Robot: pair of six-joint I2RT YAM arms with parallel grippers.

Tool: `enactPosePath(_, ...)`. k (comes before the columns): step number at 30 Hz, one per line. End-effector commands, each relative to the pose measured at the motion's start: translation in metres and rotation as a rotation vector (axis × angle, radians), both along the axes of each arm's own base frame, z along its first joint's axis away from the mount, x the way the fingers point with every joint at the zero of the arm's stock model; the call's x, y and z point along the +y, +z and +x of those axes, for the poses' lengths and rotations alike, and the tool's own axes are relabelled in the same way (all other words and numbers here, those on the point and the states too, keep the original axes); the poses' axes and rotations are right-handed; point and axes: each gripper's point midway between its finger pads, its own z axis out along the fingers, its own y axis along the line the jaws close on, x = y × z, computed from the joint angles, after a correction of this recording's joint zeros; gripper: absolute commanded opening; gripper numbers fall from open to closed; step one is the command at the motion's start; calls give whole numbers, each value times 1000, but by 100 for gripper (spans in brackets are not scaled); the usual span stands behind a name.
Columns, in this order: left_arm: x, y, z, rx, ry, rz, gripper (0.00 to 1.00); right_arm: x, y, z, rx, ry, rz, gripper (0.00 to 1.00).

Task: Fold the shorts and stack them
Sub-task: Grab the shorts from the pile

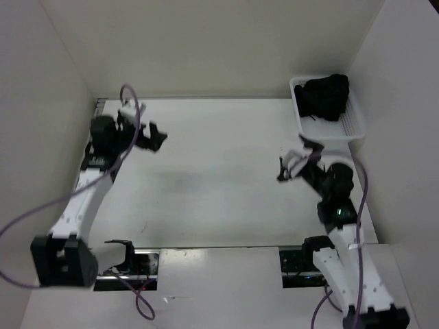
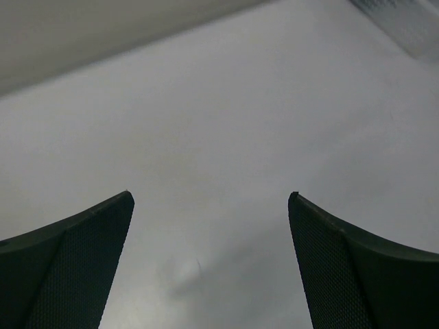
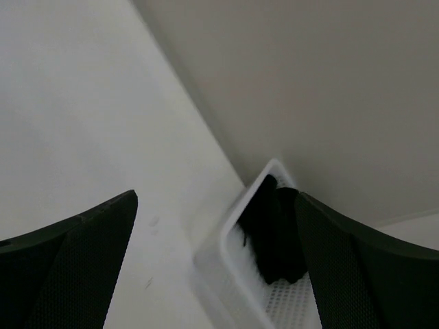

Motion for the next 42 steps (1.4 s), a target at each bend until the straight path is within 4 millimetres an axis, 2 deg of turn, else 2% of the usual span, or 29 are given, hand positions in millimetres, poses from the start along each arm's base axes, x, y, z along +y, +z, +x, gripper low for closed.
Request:
enactPosePath(1,8,15,76,190,93,52,100,-24,50,89,261,-252,158,100)
enactPosePath(2,2,-15,100,285,96,76,100,-47,53,117,316,-427,236,100)
enactPosePath(3,0,-14,112,300,109,93,100,-57,100,145,272,-510,354,100)
enactPosePath(4,-8,1,124,292,100,98,100,-61,56,183,423,-612,434,100)
enactPosePath(5,-14,-22,135,345,93,112,100,-79,56,199,439,-671,479,100)
enactPosePath(6,-28,-24,143,344,81,131,100,-82,80,217,425,-652,539,100)
enactPosePath(7,-36,-32,145,372,70,143,100,-88,69,228,495,-686,626,100)
enactPosePath(8,-47,-38,161,384,53,149,100,-103,28,253,593,-758,643,100)
enactPosePath(9,-56,-40,165,397,31,151,100,-113,60,275,544,-776,704,100)
enactPosePath(10,-70,-45,166,417,-5,152,100,-123,52,291,581,-827,789,100)
enactPosePath(11,-79,-55,171,433,-27,151,100,-144,35,318,613,-883,835,100)
enactPosePath(13,-98,-46,176,389,-77,132,100,-163,26,339,574,-953,893,100)
enactPosePath(14,-103,-52,175,400,-86,136,100,-177,18,357,534,-987,912,100)
enactPosePath(15,-108,-59,174,411,-96,141,100,-184,11,364,517,-1024,923,100)
enactPosePath(16,-112,-59,172,411,-105,143,100,-202,8,369,478,-1075,946,100)
enactPosePath(17,-118,-65,171,422,-116,147,100,-210,-4,384,469,-1091,982,100)
enactPosePath(18,-116,-67,170,430,-106,154,100,-218,-12,389,467,-1102,985,100)
enactPosePath(19,-114,-78,169,451,-97,164,100,-235,-3,394,403,-1140,1000,100)
enactPosePath(20,-112,-86,168,468,-88,174,100,-242,-33,402,413,-1185,986,100)
enactPosePath(23,-106,-96,169,485,-62,193,100,-263,-46,408,357,-1260,977,100)
enactPosePath(24,-109,-97,168,483,-60,201,100,-261,-67,411,391,-1264,964,100)
enactPosePath(28,-107,-108,167,509,-53,213,100,-258,-102,415,454,-1263,934,97)
enactPosePath(30,-105,-112,165,517,-45,220,100,-258,-115,416,472,-1273,925,87)
enactPosePath(31,-105,-112,165,517,-45,220,100,-259,-117,414,475,-1286,920,69)
enactPosePath(33,-105,-113,164,526,-45,222,100,-258,-129,411,500,-1300,906,51)
enactPosePath(34,-105,-113,164,526,-45,222,100,-258,-127,410,500,-1300,906,31)
enactPosePath(37,-109,-108,162,516,-54,222,100,-258,-117,408,491,-1295,921,4)
enactPosePath(38,-109,-108,162,516,-54,222,100,-258,-117,408,490,-1295,921,0)
enactPosePath(42,-109,-97,162,494,-53,216,100,-246,-48,411,418,-1206,944,0)
